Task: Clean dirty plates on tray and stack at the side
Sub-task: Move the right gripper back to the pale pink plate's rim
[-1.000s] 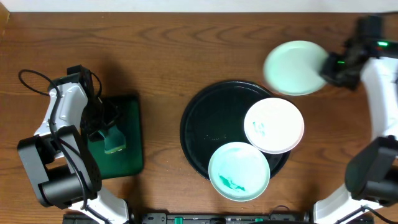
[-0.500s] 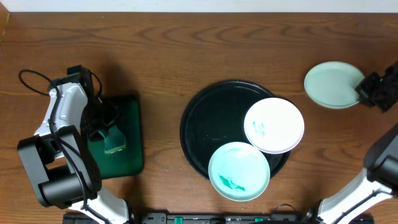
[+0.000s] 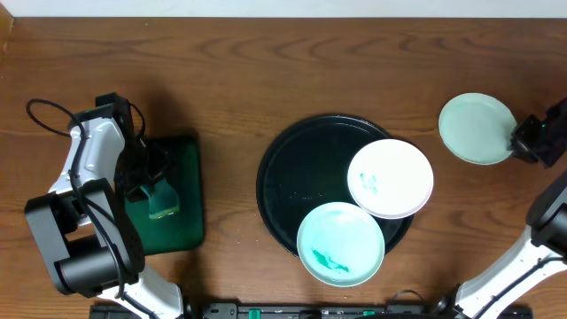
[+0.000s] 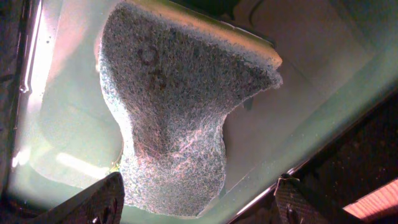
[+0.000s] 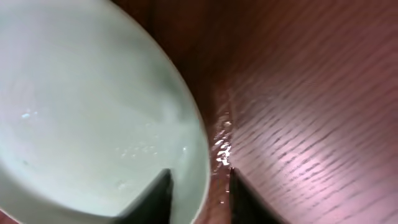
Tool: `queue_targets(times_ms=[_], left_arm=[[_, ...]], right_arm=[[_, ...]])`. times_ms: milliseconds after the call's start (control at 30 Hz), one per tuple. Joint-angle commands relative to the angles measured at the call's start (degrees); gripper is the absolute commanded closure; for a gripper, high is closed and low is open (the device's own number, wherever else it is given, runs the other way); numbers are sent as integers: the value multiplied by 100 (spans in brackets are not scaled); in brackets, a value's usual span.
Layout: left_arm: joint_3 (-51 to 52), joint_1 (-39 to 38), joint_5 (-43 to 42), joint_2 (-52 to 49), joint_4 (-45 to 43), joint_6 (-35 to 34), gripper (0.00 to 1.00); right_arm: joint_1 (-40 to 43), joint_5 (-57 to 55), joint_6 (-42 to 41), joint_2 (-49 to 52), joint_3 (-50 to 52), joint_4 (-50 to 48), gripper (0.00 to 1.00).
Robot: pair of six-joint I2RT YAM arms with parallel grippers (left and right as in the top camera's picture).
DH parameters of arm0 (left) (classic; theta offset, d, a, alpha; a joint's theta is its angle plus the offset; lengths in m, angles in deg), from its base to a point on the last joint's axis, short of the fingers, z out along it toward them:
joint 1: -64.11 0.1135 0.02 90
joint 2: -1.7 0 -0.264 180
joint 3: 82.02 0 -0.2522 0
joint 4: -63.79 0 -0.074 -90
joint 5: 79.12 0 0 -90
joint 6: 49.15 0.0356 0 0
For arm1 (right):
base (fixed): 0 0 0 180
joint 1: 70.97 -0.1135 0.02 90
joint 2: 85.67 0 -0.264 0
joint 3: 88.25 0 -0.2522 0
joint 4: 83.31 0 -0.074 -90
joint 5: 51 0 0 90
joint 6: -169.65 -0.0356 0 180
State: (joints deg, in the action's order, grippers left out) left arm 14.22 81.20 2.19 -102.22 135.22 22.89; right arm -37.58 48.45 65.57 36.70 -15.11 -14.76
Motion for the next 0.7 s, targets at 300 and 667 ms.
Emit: queue_targets(times_ms=[300,667], left_arm=[[20,-9,13,118,26,39,22],[20,-9,15,118,11,81,21]], right_arm=[[-42,603,629,-120,-1537,1134,55],[-992,1954,1888,-553,-2870,2514,56]])
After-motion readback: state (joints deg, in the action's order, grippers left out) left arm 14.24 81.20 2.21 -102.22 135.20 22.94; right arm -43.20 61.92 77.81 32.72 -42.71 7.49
